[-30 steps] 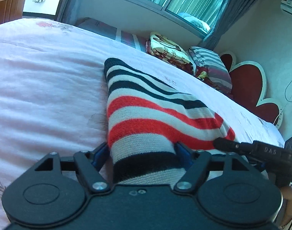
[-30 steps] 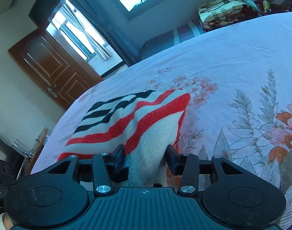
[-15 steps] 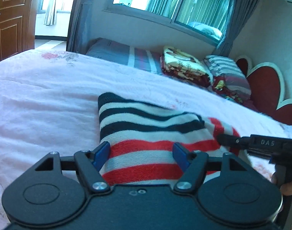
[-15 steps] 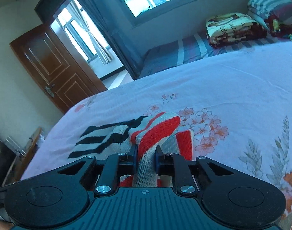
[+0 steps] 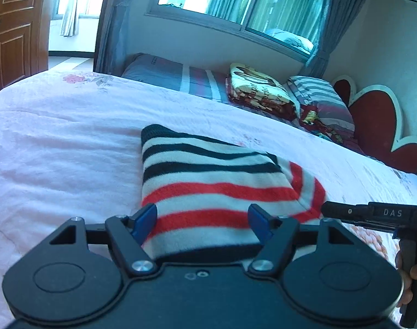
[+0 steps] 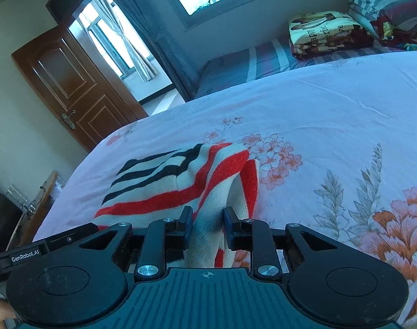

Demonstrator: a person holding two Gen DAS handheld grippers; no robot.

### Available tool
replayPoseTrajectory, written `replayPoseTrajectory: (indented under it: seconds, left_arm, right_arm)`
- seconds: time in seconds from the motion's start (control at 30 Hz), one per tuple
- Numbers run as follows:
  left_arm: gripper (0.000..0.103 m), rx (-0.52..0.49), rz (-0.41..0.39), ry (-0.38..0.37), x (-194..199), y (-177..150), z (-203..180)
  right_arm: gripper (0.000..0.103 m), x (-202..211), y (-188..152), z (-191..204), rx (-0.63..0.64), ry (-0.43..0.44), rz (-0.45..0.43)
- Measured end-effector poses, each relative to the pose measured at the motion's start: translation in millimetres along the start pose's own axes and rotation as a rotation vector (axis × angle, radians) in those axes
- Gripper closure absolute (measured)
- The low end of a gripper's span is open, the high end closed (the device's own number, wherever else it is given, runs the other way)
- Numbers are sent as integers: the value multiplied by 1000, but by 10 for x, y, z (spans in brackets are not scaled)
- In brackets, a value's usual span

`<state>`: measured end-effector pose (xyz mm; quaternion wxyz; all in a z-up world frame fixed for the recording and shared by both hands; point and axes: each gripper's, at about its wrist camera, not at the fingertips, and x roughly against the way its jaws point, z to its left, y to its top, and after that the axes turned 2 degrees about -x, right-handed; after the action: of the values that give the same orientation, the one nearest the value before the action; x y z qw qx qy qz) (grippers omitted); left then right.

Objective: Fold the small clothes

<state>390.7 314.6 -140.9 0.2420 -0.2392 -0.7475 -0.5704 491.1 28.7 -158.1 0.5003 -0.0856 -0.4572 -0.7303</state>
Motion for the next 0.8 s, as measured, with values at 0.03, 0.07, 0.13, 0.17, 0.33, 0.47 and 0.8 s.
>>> replayPoseTrajectory:
  seconds: [0.03,0.07,0.13,0.17,0.33,0.47,0.8]
  left_arm:
    - [31,-9,-4,4,47,-31,-16]
    - [31,-16,-3,6,79,-55,-22]
    - [31,-17,10,0,140,-127,-31]
    - [30,-21,20,3,152,-165,-31]
    - [29,-1,46,10,185,-311,30]
    - [29,34,72,-2,221,-397,85]
    - [31,34,114,-23,314,-512,74]
  right_arm:
    - [79,62,-45,14,-12,8,7]
    - [79,128,-108,23,-19,12,12]
    - [79,265,-237,40,-30,22,15]
    - [79,325,-293,43,-39,28,15]
    - [79,542,-485,132,-49,27,17]
    - [79,584,-600,231,51,-81,-16]
    - [79,547,-820,157,-24,-63,75]
